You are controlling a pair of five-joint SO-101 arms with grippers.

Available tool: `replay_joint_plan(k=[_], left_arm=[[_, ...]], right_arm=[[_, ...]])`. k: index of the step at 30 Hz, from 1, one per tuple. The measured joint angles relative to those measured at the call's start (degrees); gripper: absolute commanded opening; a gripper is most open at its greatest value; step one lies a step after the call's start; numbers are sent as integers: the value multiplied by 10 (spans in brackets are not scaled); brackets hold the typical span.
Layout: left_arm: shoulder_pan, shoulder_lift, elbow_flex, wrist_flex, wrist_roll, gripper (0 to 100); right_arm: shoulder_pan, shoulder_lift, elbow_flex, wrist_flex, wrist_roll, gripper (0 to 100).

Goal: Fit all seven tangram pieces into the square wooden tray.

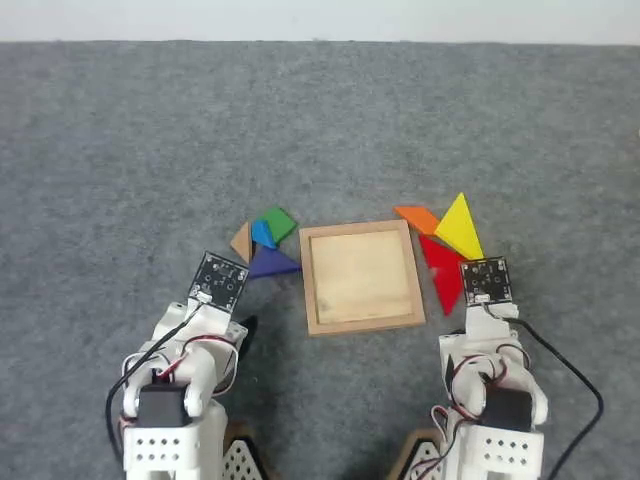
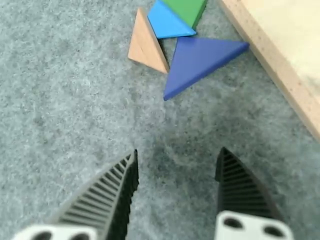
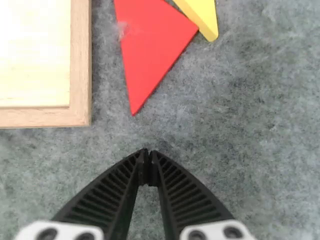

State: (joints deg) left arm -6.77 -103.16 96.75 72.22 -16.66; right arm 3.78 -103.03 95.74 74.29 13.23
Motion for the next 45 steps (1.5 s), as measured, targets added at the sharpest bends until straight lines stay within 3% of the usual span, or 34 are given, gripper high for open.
replay_joint_plan(k=[6, 13, 18, 23, 33, 37, 41, 45], left_arm=[[0, 0, 0, 0, 0, 245], [1, 0, 0, 0, 0, 245], [1, 0, 0, 0, 0, 245], [1, 0, 0, 0, 0, 245], [1, 0, 0, 0, 0, 245], [1, 0, 0, 0, 0, 245], [1, 0, 0, 0, 0, 245], [1, 0, 0, 0, 0, 245]], right_arm=[[1, 0, -1, -3, 9, 6], [71, -1, -47, -23, 226, 13], [76, 2, -133, -22, 220, 105], [6, 124, -203, -19, 216, 115], [-97, 671, -489, -114, 116, 129], [-105, 886, -573, -159, 77, 245], [-106, 991, -601, -182, 47, 359], [-111, 1026, -605, -193, 28, 373]])
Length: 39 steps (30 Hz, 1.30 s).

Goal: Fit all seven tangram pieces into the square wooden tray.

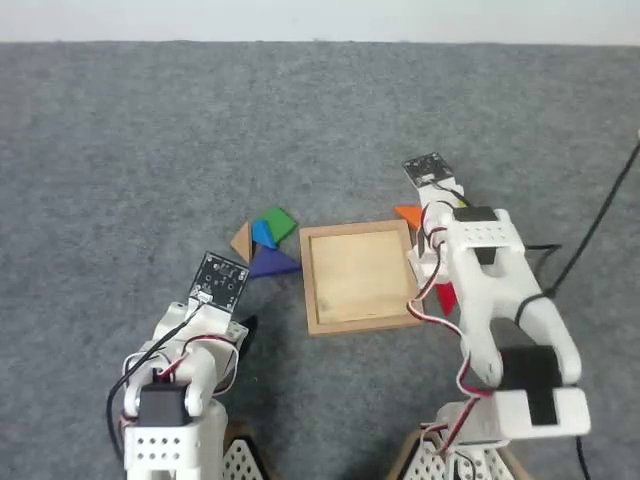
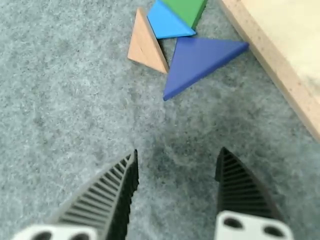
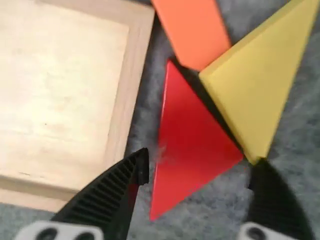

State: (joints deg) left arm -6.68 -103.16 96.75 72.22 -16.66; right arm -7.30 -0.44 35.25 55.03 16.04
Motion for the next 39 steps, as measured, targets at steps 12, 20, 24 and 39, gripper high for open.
replay_joint_plan(k=[12, 20, 24, 39], left_arm=[[0, 0, 0, 0, 0, 245], [0, 0, 0, 0, 0, 245], [0, 0, 0, 0, 0, 245], [0, 0, 0, 0, 0, 245]], right_arm=[[2, 96, -59, 26, -26, 217], [8, 101, -76, 35, -28, 122], [18, 101, -79, 35, -28, 85], [92, 103, -182, 171, -25, 48]])
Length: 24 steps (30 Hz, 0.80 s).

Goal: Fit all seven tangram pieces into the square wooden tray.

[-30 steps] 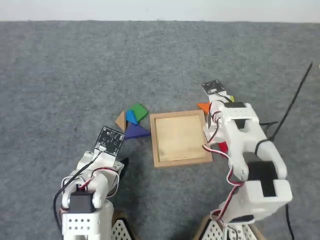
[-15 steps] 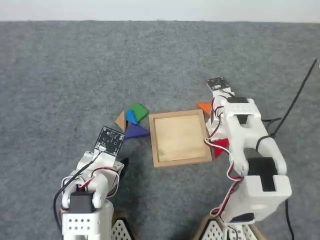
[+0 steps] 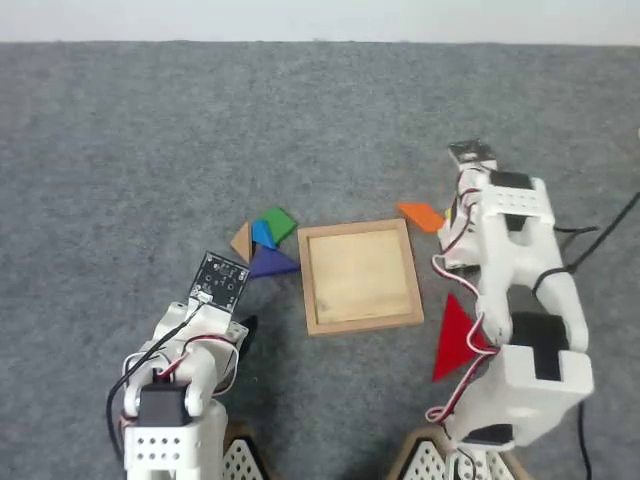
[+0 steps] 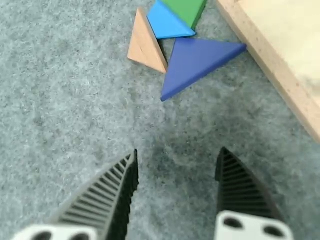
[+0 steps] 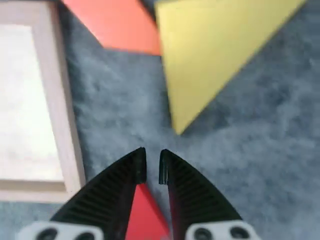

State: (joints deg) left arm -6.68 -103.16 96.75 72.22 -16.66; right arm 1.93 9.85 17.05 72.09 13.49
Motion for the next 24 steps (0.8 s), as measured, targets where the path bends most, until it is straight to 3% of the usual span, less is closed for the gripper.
replay_joint_plan(k=[5, 11, 20, 24], left_arm=[[0, 0, 0, 0, 0, 245], [0, 0, 0, 0, 0, 245], [0, 0, 0, 0, 0, 245], [0, 0, 0, 0, 0, 245]], right_arm=[[12, -122, 72, 21, 4, 61], [-58, -340, 259, 25, 25, 183], [-111, -347, 326, 69, 174, 183], [-113, -338, 344, 70, 197, 183]])
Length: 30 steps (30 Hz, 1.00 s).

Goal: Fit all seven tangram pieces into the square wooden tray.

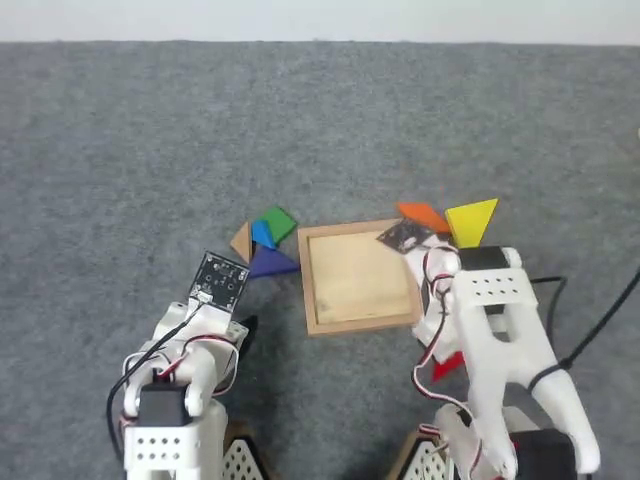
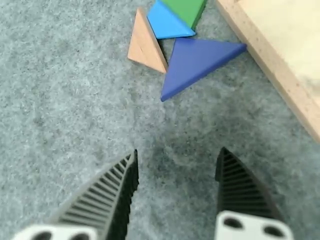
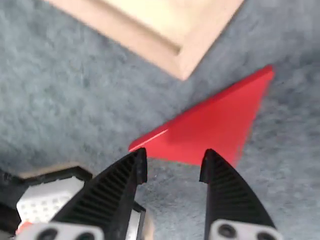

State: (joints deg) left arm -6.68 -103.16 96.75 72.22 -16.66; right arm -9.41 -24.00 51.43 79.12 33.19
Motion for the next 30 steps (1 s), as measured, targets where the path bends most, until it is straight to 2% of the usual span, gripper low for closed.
replay_joint_plan(k=[6, 17, 22, 30], left_arm=[[-1, 0, 0, 0, 0, 245], [0, 0, 0, 0, 0, 245], [0, 0, 0, 0, 0, 245], [0, 0, 0, 0, 0, 245]], right_arm=[[32, 96, -4, -10, 52, 183], [169, 305, -175, -62, 62, 183], [178, 335, -226, -87, 32, 183], [146, 327, -215, -127, -40, 183]])
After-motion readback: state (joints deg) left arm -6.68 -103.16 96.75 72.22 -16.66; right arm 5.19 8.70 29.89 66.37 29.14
